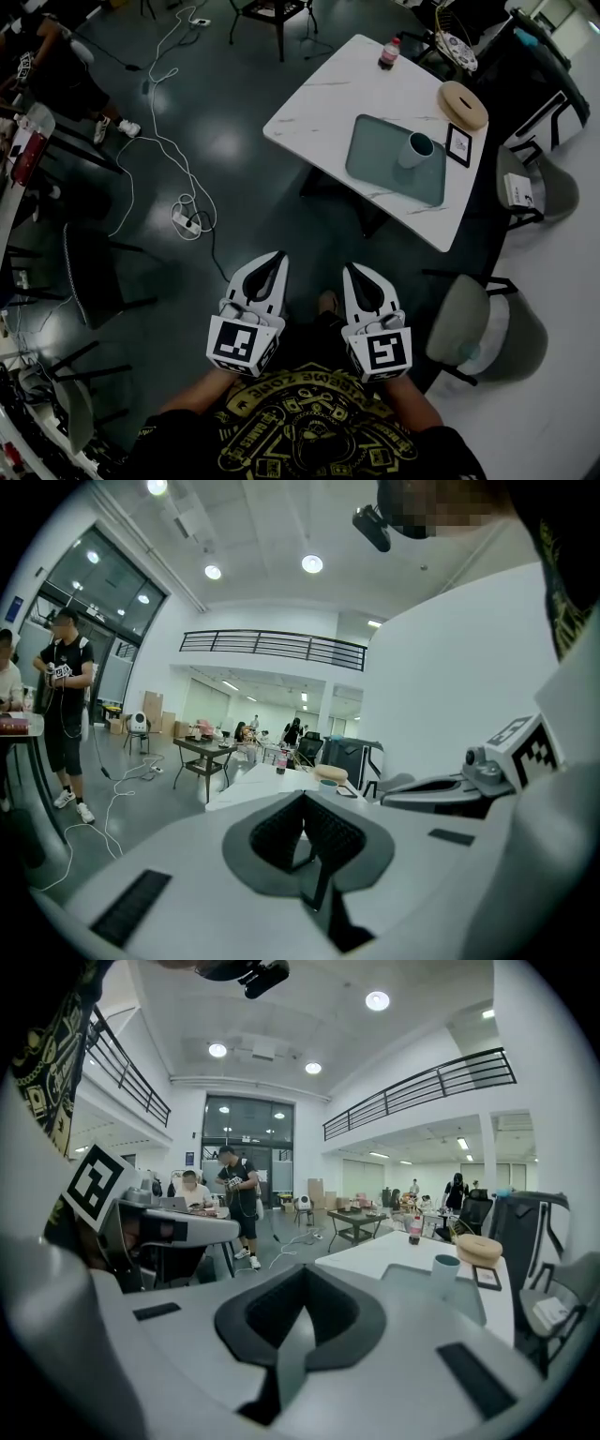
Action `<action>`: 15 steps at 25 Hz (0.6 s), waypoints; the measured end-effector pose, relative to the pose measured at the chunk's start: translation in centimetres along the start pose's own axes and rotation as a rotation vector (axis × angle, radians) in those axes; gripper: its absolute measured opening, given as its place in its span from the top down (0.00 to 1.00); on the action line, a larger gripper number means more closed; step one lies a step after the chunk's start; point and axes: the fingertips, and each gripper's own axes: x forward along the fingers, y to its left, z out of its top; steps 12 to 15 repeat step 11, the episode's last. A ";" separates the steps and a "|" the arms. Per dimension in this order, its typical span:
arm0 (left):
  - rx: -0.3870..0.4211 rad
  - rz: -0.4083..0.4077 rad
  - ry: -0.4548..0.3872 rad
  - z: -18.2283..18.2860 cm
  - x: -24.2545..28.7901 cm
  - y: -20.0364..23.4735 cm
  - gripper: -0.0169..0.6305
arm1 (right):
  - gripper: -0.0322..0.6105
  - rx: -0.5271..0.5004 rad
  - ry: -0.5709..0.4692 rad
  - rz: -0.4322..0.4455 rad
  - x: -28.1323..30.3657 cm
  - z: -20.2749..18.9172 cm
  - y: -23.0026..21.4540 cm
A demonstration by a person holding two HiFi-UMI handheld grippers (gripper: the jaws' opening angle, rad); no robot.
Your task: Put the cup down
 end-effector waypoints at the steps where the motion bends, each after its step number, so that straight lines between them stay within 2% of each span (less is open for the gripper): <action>1: 0.000 -0.004 0.000 0.0 -0.1 0.1 0.96 | 0.94 0.000 0.001 -0.007 -0.1 0.0 0.1; 15: 0.005 -0.040 0.010 -0.2 -0.7 0.3 0.96 | 0.94 0.020 -0.011 -0.046 -0.3 0.2 0.8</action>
